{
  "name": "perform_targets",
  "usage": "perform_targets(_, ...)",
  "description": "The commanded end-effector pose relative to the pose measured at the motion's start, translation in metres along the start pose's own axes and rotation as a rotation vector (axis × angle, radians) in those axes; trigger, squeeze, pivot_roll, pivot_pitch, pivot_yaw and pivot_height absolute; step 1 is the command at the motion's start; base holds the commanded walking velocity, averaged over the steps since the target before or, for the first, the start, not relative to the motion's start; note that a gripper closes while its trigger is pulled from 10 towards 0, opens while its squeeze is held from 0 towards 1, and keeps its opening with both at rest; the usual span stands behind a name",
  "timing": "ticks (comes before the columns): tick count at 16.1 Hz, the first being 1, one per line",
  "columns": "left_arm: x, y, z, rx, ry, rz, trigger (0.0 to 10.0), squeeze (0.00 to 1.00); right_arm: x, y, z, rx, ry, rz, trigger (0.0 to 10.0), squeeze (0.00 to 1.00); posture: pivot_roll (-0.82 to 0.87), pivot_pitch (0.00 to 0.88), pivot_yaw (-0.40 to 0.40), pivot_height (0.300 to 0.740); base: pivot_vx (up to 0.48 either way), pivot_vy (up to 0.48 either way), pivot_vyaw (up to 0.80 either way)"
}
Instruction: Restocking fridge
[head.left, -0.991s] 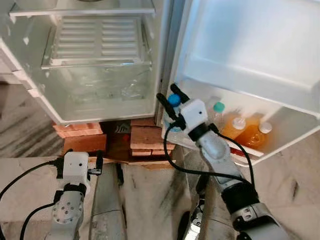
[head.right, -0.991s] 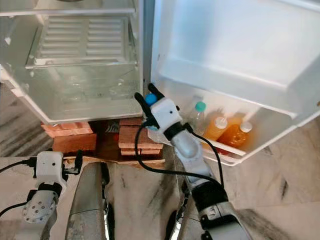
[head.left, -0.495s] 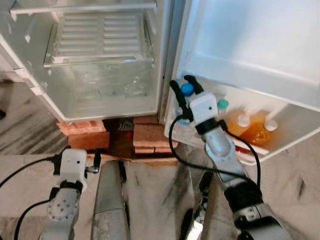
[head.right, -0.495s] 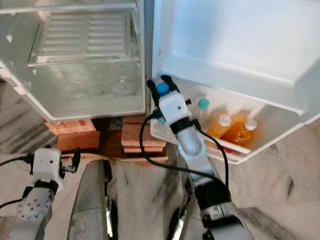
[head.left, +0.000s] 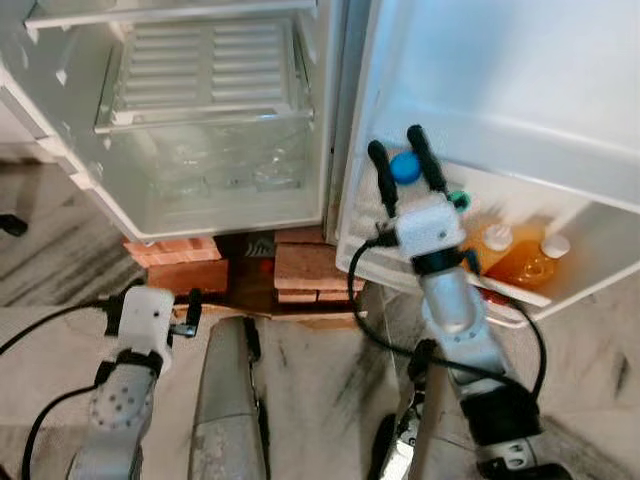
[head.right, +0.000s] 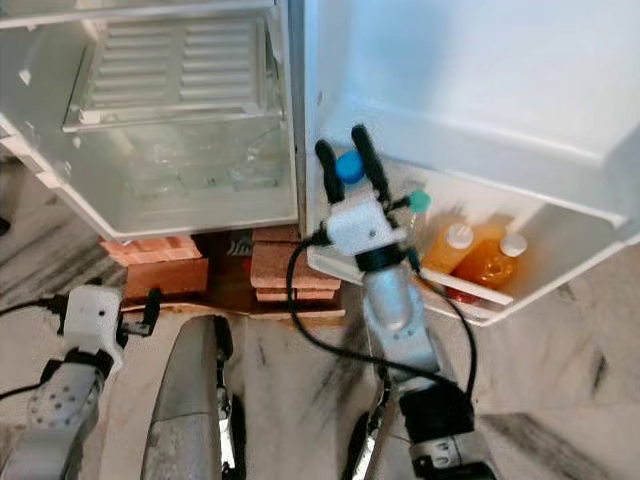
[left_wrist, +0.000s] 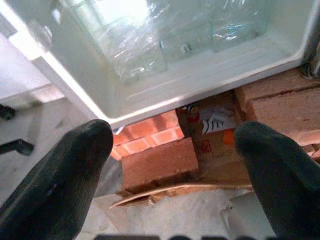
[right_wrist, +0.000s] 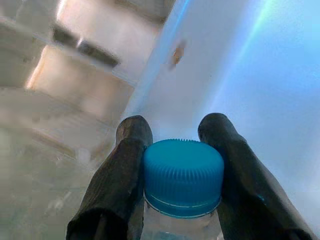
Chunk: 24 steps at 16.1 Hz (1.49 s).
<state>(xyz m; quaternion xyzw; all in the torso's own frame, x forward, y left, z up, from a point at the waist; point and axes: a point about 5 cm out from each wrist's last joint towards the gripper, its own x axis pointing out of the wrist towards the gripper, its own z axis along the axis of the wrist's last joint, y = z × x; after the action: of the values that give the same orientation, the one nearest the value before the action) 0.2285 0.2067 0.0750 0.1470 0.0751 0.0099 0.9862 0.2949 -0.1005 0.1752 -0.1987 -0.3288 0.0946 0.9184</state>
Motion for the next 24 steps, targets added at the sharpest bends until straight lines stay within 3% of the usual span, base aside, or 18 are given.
perform_targets(1, -0.003, 0.001, -0.003, 0.017, 0.022, -0.014, 10.0, 0.0, -0.011, 0.007, -0.013, 0.02, 0.065, -0.009, 10.0, 0.0, 0.24, 0.239, 0.039, 0.508, 0.0, 0.0, 0.0)
perform_targets(5, -0.002, 0.001, -0.001, 0.018, 0.016, -0.017, 10.0, 0.0, -0.031, 0.019, -0.051, 0.131, 0.306, -0.096, 10.0, 0.0, 0.26, 0.251, 0.034, 0.508, 0.0, 0.0, 0.0)
perform_targets(8, -0.004, 0.0, -0.001, 0.016, 0.016, -0.014, 10.0, 0.0, -0.033, 0.022, -0.059, 0.173, 0.352, -0.128, 10.0, 0.0, 0.26, 0.255, 0.024, 0.508, 0.0, 0.0, 0.0)
perform_targets(9, -0.005, -0.001, -0.001, 0.013, 0.017, -0.014, 10.0, 0.0, -0.028, 0.022, -0.056, 0.147, 0.322, -0.121, 10.0, 0.0, 0.26, 0.256, 0.019, 0.508, 0.0, 0.0, 0.0)
perform_targets(13, -0.008, -0.001, 0.002, 0.019, 0.004, -0.004, 10.0, 0.0, 0.018, 0.023, -0.02, 0.068, 0.062, -0.098, 10.0, 0.0, 0.29, 0.274, 0.006, 0.508, 0.0, 0.0, 0.0)
perform_targets(14, -0.01, 0.003, 0.002, 0.024, 0.003, 0.008, 10.0, 0.0, 0.027, 0.027, -0.018, 0.061, 0.04, -0.089, 10.0, 0.0, 0.31, 0.287, 0.005, 0.508, 0.0, 0.0, 0.0)
perform_targets(17, -0.016, 0.013, 0.002, 0.04, 0.009, 0.03, 10.0, 0.0, 0.033, 0.028, -0.027, 0.037, 0.074, -0.094, 10.0, 0.0, 0.34, 0.323, 0.003, 0.508, 0.0, 0.0, 0.0)
perform_targets(20, -0.018, 0.017, 0.005, 0.056, 0.004, 0.042, 10.0, 0.0, 0.026, 0.032, -0.041, 0.01, 0.142, -0.089, 10.0, 0.0, 0.36, 0.342, 0.012, 0.508, 0.0, 0.0, 0.0)
perform_targets(21, -0.018, 0.016, 0.005, 0.065, 0.003, 0.037, 10.0, 0.0, 0.008, 0.039, -0.058, 0.03, 0.267, -0.087, 10.0, 0.0, 0.37, 0.342, 0.015, 0.508, 0.0, 0.0, 0.0)
perform_targets(22, -0.018, 0.016, 0.006, 0.067, 0.002, 0.035, 10.0, 0.0, 0.004, 0.041, -0.061, 0.044, 0.298, -0.091, 10.0, 0.0, 0.37, 0.342, 0.015, 0.508, 0.0, 0.0, 0.0)
perform_targets(23, -0.017, 0.016, 0.006, 0.069, 0.0, 0.034, 10.0, 0.0, -0.013, 0.045, -0.072, 0.118, 0.403, -0.12, 10.0, 0.0, 0.37, 0.339, 0.018, 0.508, 0.0, 0.0, 0.0)
perform_targets(24, -0.016, 0.016, 0.007, 0.07, -0.001, 0.031, 10.0, 0.0, -0.017, 0.044, -0.076, 0.155, 0.439, -0.15, 10.0, 0.0, 0.36, 0.337, 0.022, 0.508, 0.0, 0.0, 0.0)
